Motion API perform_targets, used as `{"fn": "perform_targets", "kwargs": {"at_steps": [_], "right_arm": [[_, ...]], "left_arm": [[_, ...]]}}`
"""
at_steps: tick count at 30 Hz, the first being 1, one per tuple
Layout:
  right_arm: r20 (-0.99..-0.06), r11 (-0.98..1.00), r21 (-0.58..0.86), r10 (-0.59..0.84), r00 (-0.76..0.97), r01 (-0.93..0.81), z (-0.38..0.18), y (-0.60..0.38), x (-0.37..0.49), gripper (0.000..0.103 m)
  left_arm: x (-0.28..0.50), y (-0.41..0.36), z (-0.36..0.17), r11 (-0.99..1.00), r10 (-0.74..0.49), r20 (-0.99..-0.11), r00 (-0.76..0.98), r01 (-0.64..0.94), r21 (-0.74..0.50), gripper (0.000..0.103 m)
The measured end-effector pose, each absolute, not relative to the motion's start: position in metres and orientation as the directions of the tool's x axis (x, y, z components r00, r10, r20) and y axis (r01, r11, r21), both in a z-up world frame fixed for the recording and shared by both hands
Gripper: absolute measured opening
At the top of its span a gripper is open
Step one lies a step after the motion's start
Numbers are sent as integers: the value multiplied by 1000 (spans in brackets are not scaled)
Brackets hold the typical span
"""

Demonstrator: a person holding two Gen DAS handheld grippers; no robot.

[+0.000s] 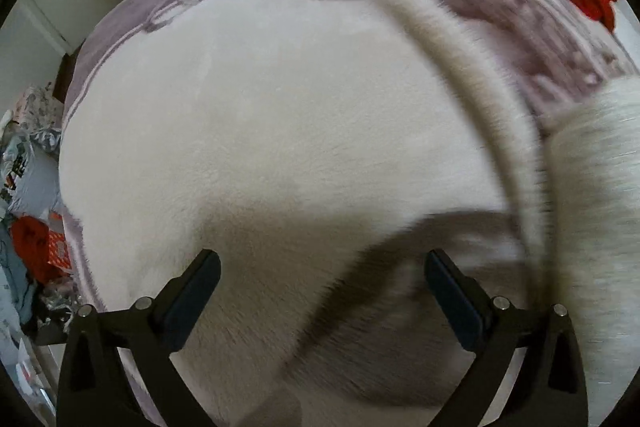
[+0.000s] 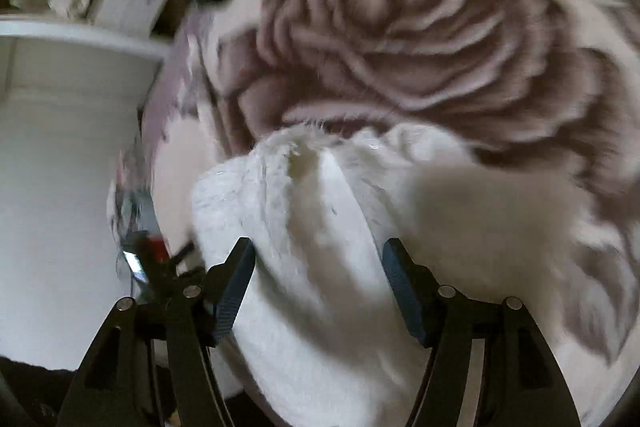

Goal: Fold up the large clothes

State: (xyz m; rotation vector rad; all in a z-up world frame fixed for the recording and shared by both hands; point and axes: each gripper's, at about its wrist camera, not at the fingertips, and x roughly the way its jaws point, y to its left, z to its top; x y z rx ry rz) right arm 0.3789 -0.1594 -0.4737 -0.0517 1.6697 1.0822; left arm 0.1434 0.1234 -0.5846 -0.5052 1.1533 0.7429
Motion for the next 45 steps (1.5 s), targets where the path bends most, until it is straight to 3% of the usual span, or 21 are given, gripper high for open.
{"fn": "perform_targets", "kwargs": {"at_steps": [2,3,4,10,13,20,25,27,29,32,34,41,43,45], "right_arm": [[-789,578,615,433,-436,-537,-484,-143,375,60],[-779,566,627,449,-438,-536,-480,-143,367,31],[-759,566,651,471,-450,-506,-475,-144,366,20],[-667,610,745,688,-287,-270,-393,-221,351,16],[-647,634,760,717,-258,-144,-381,-261,353,16],[-805,792,593,582,-114,-148,-395,-298,394,15],[-924,895,382,360,-131,-230,-485,-286,425,16],[-933,894,356,322,-164,-271,-517,-281,426,19],[-910,865,412,372,-184,-285,-518,-283,430,22],[-833,800,550,508,-218,-241,-504,-307,437,45],[-823,781,568,533,-196,-260,-499,-326,440,69],[-678,654,722,604,-419,-225,-584,-315,427,84],[-590,598,785,646,-485,-159,-607,-309,417,91],[-535,564,821,704,-467,-90,-618,-309,413,90]], "left_arm": [[151,107,-565,685,278,-930,241,-728,16,103],[156,97,-553,701,283,-924,257,-713,16,103],[162,87,-541,711,284,-920,270,-703,13,103],[202,35,-491,768,172,-888,427,-623,-151,103],[239,15,-491,807,182,-887,424,-580,-111,103],[284,-5,-496,868,119,-872,475,-477,-141,103],[316,-16,-520,909,-2,-894,449,-371,-188,103],[320,-19,-520,914,4,-894,449,-364,-179,103],[320,-17,-517,920,27,-892,451,-361,-155,103],[315,-8,-517,923,51,-895,442,-364,-127,103],[308,-1,-518,916,47,-897,440,-376,-137,103],[300,8,-524,898,33,-895,445,-406,-168,103],[296,13,-526,895,28,-892,451,-408,-179,103],[295,17,-527,896,18,-887,461,-402,-190,103]]}}
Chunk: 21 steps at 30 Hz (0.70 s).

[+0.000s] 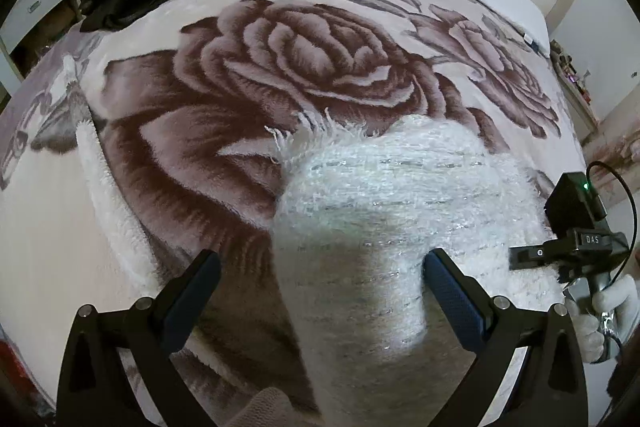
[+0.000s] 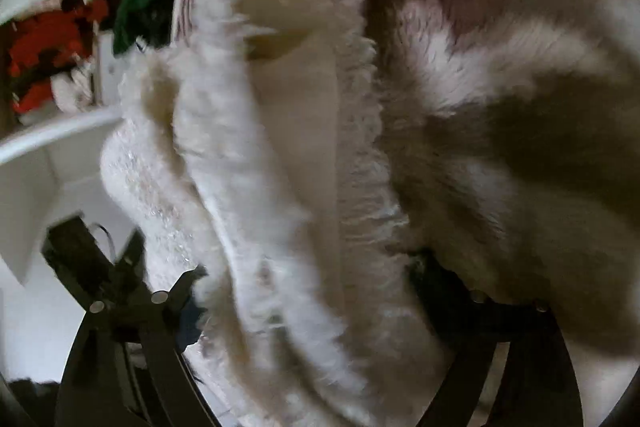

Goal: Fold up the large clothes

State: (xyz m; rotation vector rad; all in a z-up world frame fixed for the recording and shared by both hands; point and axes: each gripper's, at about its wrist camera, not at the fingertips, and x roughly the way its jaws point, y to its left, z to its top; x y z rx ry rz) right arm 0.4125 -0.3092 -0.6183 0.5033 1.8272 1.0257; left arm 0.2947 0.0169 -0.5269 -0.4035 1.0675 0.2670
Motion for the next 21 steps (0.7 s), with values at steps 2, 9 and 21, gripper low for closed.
{"fn": "perform_targets", "kwargs": {"at_steps": [2,9,21], "right_arm": [[-471,528,849,763,-443,7,-619,-316,404,76],[-219,286,844,956,-194,454,-594,-379,330,51],[-671,668,739,742,1,91,-483,-420,360,60]], "left_arm": [[294,22,-527,899,10,-884,467,-392,-197,103],[297,35,-520,926,-20,-888,460,-326,-189,103],[301,29,-518,937,-51,-881,470,-282,-205,103]]}}
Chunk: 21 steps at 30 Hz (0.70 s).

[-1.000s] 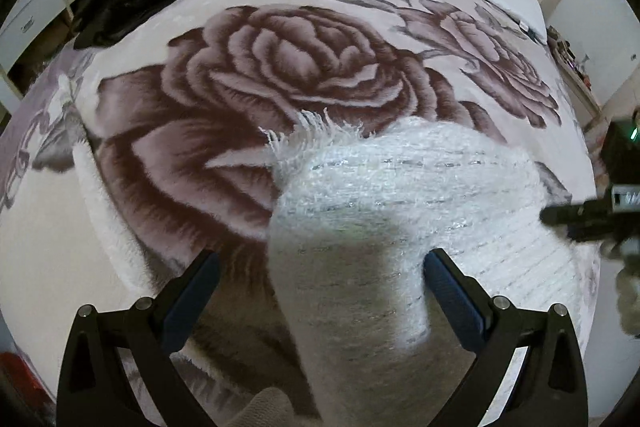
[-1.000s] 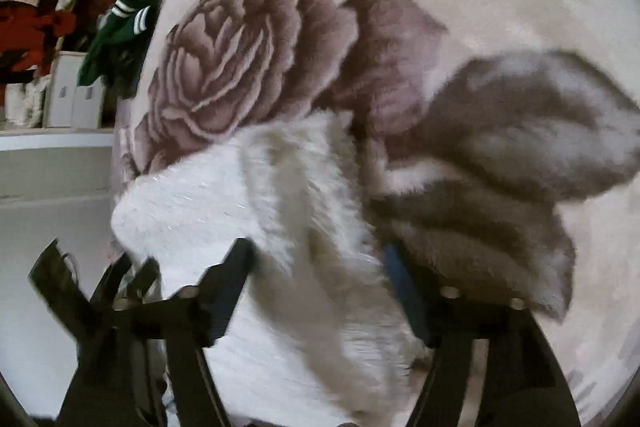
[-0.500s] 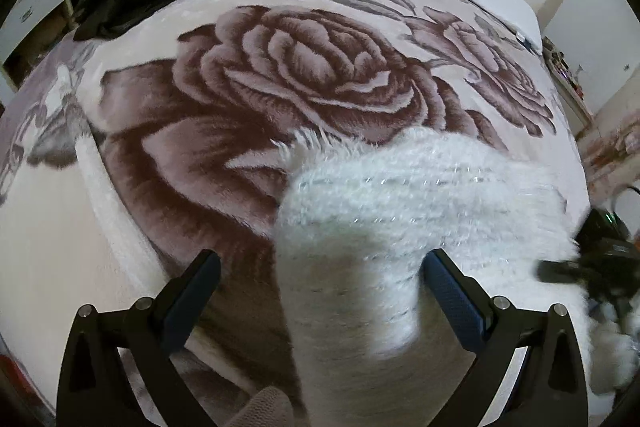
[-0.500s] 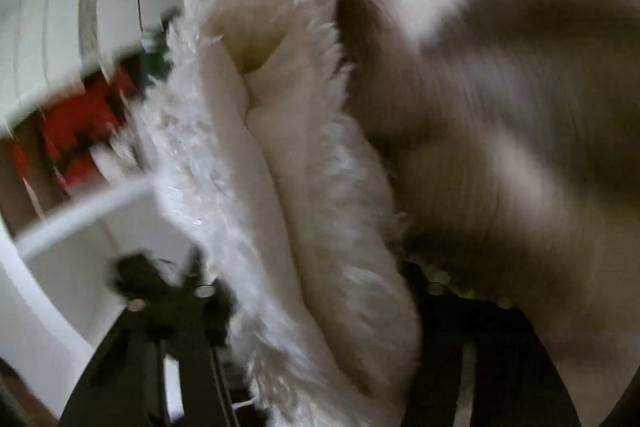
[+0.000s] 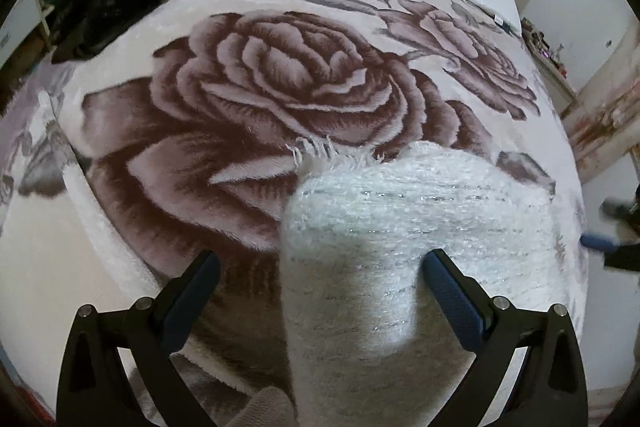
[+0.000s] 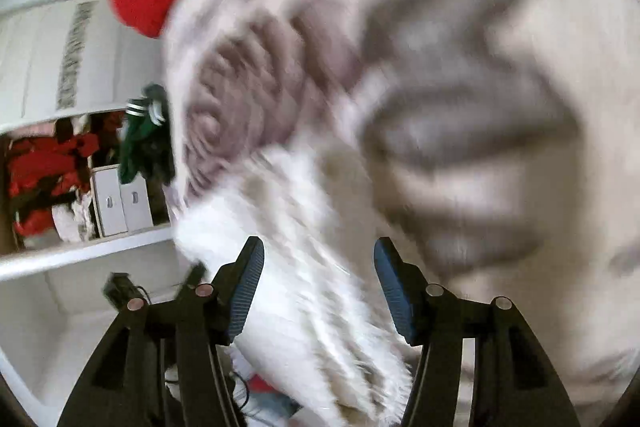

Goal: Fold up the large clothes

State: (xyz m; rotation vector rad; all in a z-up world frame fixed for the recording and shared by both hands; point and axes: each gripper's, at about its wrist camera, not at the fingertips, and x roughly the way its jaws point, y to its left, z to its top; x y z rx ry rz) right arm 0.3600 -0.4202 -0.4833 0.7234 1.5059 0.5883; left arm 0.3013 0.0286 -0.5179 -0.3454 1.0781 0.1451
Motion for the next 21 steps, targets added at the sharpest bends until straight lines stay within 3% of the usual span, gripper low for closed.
{"fn": "perform_targets", "kwargs": {"at_steps": [4,8,11,13,17,21], "right_arm": [[-622,613,783,778,-87,-110,-449,-382,383,64],[-709,694,702,659,-252,-159,-502,-320,403,64],[-642,649,756,708,-296,-88,-529,-299,402,63],[-592,600,798,759,-272,-63,-526,-301,399,31],[-504,520,853,841,-195,41,-508,-310,390,20],[-510,515,856,856,-91,52,-460,-339,380,16]], "left_arm": [[300,32,-520,924,-71,-876,477,-299,-238,103],[293,40,-500,901,-46,-858,511,-350,-256,103],[300,53,-492,879,-11,-856,517,-403,-255,103],[317,57,-504,890,47,-884,465,-422,-175,103],[331,59,-507,898,30,-891,452,-403,-175,103],[320,57,-467,902,51,-852,521,-390,-184,103]]}}
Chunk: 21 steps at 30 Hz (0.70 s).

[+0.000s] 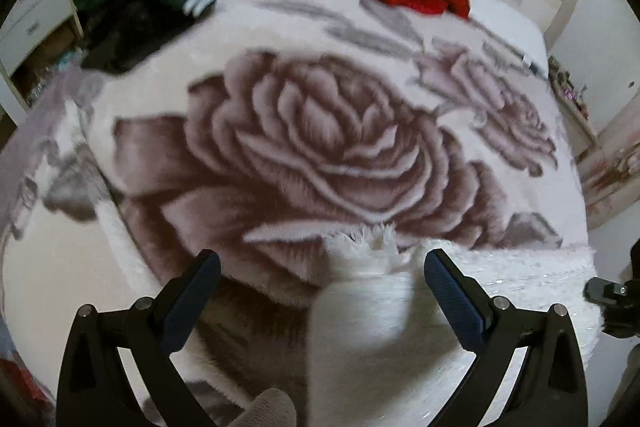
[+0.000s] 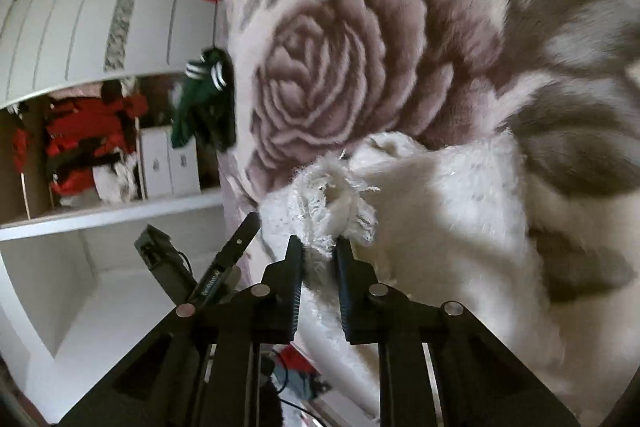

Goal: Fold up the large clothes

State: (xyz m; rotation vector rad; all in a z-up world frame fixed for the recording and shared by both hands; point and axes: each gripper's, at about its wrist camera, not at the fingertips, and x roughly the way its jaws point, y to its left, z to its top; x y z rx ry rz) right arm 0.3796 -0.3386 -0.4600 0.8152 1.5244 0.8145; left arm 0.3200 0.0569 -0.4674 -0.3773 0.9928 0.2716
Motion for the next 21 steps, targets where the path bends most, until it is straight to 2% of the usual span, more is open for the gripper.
{"fn": "perform_targets", "kwargs": {"at_steps": [4,9,11,14,17,21], "right_arm": [[-525,524,849,851,-10,69,-424,-375,371,16],[-591,581,803,805,54,137,-420,-423,376,16],[-680,673,732,731,55,109,-433,-427,384,15],[-830,829,557,558,-3,43,-483,-403,396,15],[-875,880,475,469,-117,-27,-525,-369,402,20],[-917,917,394,388,-87,-67,-483,-371,411,28]], "left_arm": [[312,47,-462,900,28,-847,531,-382,-210,103],[333,19,-501,938,85,-881,465,-335,-86,103],[343,13,-513,951,84,-886,456,-303,-66,103],[353,7,-523,959,80,-891,446,-278,-53,103],[355,6,-520,963,92,-890,446,-267,-34,103],[352,12,-520,961,96,-894,437,-276,-33,103]]}}
